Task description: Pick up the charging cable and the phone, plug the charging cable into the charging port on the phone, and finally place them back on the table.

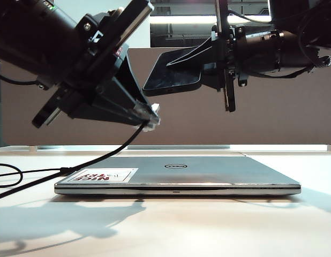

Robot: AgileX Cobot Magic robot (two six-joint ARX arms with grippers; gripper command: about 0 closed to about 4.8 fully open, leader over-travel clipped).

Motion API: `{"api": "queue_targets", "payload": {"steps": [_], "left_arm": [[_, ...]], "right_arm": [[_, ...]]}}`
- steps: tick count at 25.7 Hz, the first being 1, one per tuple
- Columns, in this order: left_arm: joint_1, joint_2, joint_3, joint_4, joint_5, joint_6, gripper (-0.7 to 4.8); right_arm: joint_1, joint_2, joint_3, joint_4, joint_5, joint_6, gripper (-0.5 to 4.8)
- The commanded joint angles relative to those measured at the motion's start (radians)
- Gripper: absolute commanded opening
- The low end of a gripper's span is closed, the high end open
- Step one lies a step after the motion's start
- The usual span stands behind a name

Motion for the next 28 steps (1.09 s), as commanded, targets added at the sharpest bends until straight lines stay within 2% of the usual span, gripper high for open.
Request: {"api": "queue_targets", "payload": {"steps": [1,9,28], "left_arm": [[-0.003,-0.003,0.000,0.026,0.003,-0.012,-0.06],[-0.003,-0.003,0.000,0.028,0.003,-0.049,-0.06],[-0.002,-0.003,0.000,0.035,0.002,-0.047,-0.06]], "right_arm": [[0.006,0.000,0.002,0.046,0.016,0.011,-0.04],[0.023,0.012,-0.006,0.069,0.014,0.090,-0.05],[0.044,0.048,-0.008,0.058,0.005,0.101,-0.05]]}}
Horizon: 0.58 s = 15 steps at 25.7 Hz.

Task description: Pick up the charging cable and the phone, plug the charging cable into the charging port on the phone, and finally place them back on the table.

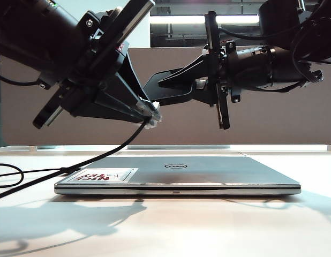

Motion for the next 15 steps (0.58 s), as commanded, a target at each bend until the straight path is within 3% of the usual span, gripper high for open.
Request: {"api": "queue_targets", "payload": {"steps": [1,15], "left_arm": [[-0.002,-0.003,0.000,0.021,0.002,0.003,-0.06],[-0.002,-0.003,0.000,0.072,0.002,0.003,-0.06]], "right_arm": [[0.009,-0.010,0.007,0.037,-0.012,0.006,-0.05],[0.017,0.009,0.006,0.040,-0.034,0.012,-0.05]]}}
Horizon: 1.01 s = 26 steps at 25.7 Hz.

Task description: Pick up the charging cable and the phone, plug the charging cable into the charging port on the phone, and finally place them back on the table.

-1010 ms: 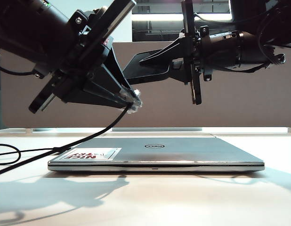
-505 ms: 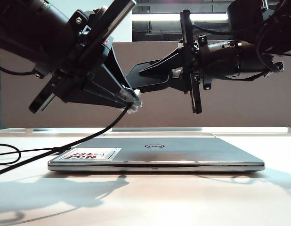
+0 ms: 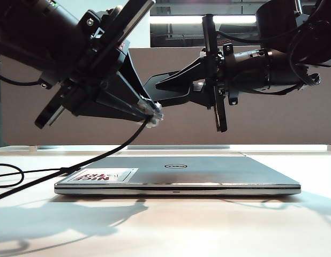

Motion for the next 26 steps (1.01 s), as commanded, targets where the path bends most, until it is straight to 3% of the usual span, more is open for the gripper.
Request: {"api": "queue_targets", "payload": {"steps": [1,15,26], "left_arm": [[-0.002,-0.005,0.004,0.047,-0.002,0.003,-0.06],[0.006,0.001,0.004,0.064,-0.003,0.001,-0.06],[0.043,0.013,0.004,0.108,-0.003,0.001,-0.06]], "right_arm": [[0.005,-0.007,0.006,0.031,-0.035,0.008,-0.05],[0.021,-0.008,0.006,0.034,-0.029,0.037,-0.05],[0.021,-0.008,0.006,0.030,-0.081,0.041,-0.05]]}}
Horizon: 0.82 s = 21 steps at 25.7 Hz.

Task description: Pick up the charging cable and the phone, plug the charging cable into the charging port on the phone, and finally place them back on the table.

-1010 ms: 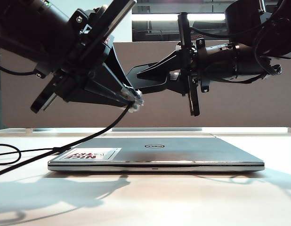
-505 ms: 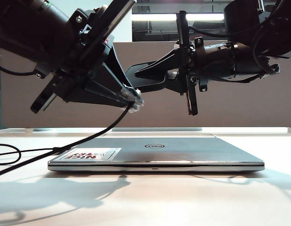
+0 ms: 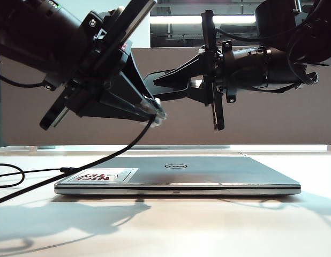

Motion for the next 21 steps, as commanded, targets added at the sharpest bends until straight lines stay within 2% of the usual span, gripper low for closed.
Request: {"api": "queue_targets", "payload": {"steps": [1,10,16,21], "left_arm": [[0.041,-0.003,0.006,0.068,-0.022,0.001,-0.06],[0.074,-0.003,0.006,0.069,-0.022,0.005,-0.06],[0.074,-0.004,0.006,0.069,-0.022,0.090,-0.06],[0.074,-0.006,0.007,0.069,-0.022,0.088,-0.06]], "right_arm": [[0.009,-0.007,0.002,0.014,-0.069,0.000,-0.05],[0.009,-0.007,0.002,0.010,-0.075,-0.016,-0.05],[0.009,-0.007,0.002,0.010,-0.080,-0.045,-0.05],[0.009,-0.007,0.002,0.009,-0.077,-0.077,-0.05]]}}
